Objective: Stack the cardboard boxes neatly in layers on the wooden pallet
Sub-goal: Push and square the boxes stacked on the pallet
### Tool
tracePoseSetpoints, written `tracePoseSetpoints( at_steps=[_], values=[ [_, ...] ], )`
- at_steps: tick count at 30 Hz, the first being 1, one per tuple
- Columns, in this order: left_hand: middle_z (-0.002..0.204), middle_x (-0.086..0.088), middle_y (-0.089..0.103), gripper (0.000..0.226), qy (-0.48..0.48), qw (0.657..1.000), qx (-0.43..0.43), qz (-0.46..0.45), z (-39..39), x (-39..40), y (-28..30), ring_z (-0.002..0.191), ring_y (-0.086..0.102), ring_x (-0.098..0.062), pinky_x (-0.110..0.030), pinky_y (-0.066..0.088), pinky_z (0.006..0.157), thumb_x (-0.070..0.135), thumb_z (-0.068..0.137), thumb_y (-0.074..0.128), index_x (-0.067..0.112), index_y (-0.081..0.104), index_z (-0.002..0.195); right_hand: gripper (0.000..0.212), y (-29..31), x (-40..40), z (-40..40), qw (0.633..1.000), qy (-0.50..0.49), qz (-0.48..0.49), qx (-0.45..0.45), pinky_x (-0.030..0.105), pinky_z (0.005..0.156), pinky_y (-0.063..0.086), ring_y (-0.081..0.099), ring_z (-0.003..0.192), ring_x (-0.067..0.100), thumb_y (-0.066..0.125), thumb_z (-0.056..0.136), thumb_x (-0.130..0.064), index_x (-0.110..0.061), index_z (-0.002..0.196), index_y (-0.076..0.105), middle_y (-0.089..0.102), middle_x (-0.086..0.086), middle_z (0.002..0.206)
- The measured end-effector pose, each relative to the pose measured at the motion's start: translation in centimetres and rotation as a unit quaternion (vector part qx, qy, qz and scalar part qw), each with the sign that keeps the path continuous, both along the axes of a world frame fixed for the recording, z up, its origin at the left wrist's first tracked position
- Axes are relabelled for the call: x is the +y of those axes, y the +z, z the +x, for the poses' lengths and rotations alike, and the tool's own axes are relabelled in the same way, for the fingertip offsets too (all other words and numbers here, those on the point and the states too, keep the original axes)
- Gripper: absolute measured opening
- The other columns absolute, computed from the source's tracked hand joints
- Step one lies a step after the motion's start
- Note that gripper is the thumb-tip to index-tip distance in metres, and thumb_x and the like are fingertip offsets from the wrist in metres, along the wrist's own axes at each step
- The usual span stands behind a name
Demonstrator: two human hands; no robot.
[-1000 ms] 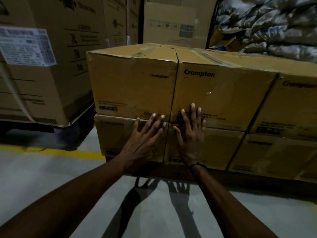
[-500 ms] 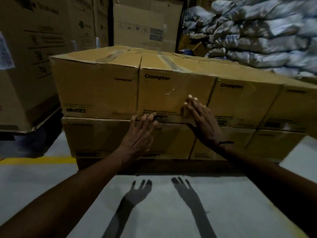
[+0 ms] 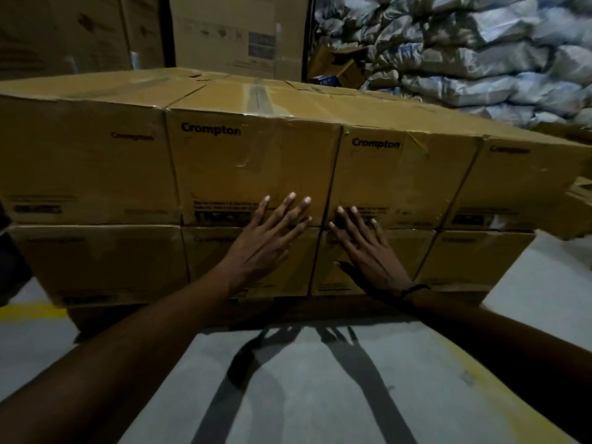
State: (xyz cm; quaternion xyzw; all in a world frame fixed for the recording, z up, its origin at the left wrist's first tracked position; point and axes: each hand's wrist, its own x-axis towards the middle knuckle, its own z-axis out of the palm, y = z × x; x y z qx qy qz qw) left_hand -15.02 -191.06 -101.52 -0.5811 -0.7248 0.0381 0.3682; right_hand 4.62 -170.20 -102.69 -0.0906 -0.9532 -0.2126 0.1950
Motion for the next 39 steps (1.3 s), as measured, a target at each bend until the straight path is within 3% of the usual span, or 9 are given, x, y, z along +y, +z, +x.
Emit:
tracePoseSetpoints(
  at_steps=[7, 12, 25, 29, 32, 39],
  values=[
    [0.172, -0.005, -0.013, 0.08, -0.023, 0.999, 0.021, -0.005, -0.7, 0.3, -0.6, 0.158, -0.01, -0.03, -0.065, 0.005, 0.123, 0.035, 0.101, 0.048, 0.03, 0.0, 0.165, 0.089, -1.7, 0.5, -1.2, 0.999, -0.006, 0.051, 0.011, 0.063, 0.122, 0.013, -0.009, 0.157, 0.037, 0.038, 0.102, -0.065, -0.014, 0.164, -0.001, -0.011, 0.014, 0.171],
    [0.172, -0.007, -0.012, 0.083, -0.016, 0.999, 0.033, -0.007, -0.2, 0.8, -1.1, 0.158, -0.01, -0.035, -0.068, 0.002, 0.122, 0.04, 0.098, 0.05, 0.031, 0.001, 0.164, 0.095, -2.7, 0.6, -1.7, 0.998, -0.018, 0.052, 0.02, 0.063, 0.122, 0.013, -0.011, 0.157, 0.038, 0.036, 0.099, -0.071, -0.013, 0.164, -0.002, -0.012, 0.016, 0.17],
    [0.17, -0.013, -0.016, 0.094, 0.023, 0.999, 0.033, -0.014, 1.7, 1.1, -1.1, 0.157, -0.012, -0.036, -0.071, 0.007, 0.119, 0.041, 0.09, 0.056, 0.025, 0.002, 0.165, 0.127, -2.8, -1.2, -2.1, 0.996, -0.072, 0.044, 0.012, 0.064, 0.121, 0.015, -0.013, 0.156, 0.041, 0.058, 0.081, -0.081, -0.01, 0.163, -0.009, -0.018, 0.019, 0.168],
    [0.17, -0.017, -0.015, 0.089, 0.034, 0.999, 0.025, -0.014, 3.3, 1.4, -0.9, 0.157, -0.01, -0.039, -0.072, 0.007, 0.118, 0.043, 0.09, 0.055, 0.018, 0.014, 0.164, 0.11, -1.1, -0.8, -0.6, 0.999, -0.033, 0.042, -0.008, 0.062, 0.122, 0.012, -0.013, 0.156, 0.037, 0.051, 0.09, -0.072, -0.013, 0.163, -0.006, -0.016, 0.015, 0.169],
    [0.17, -0.019, -0.009, 0.083, 0.011, 0.999, 0.032, 0.0, 4.7, 2.6, -0.5, 0.157, -0.006, -0.04, -0.071, 0.007, 0.119, 0.04, 0.09, 0.055, 0.013, 0.022, 0.162, 0.096, -0.4, 0.9, 2.0, 1.0, -0.022, -0.004, 0.012, 0.058, 0.124, 0.014, -0.011, 0.158, 0.03, 0.047, 0.097, -0.061, -0.013, 0.164, -0.003, -0.014, 0.011, 0.171],
    [0.17, -0.015, -0.015, 0.078, -0.065, 0.997, 0.033, -0.004, 8.7, 10.3, 1.9, 0.157, -0.011, -0.036, -0.064, 0.006, 0.123, 0.035, 0.098, 0.047, 0.016, 0.011, 0.165, 0.095, -2.6, 7.3, 8.6, 0.96, -0.181, -0.183, 0.113, 0.055, 0.126, 0.01, -0.011, 0.157, 0.032, 0.044, 0.1, -0.057, -0.006, 0.162, -0.007, -0.016, 0.014, 0.17]
  ],
)
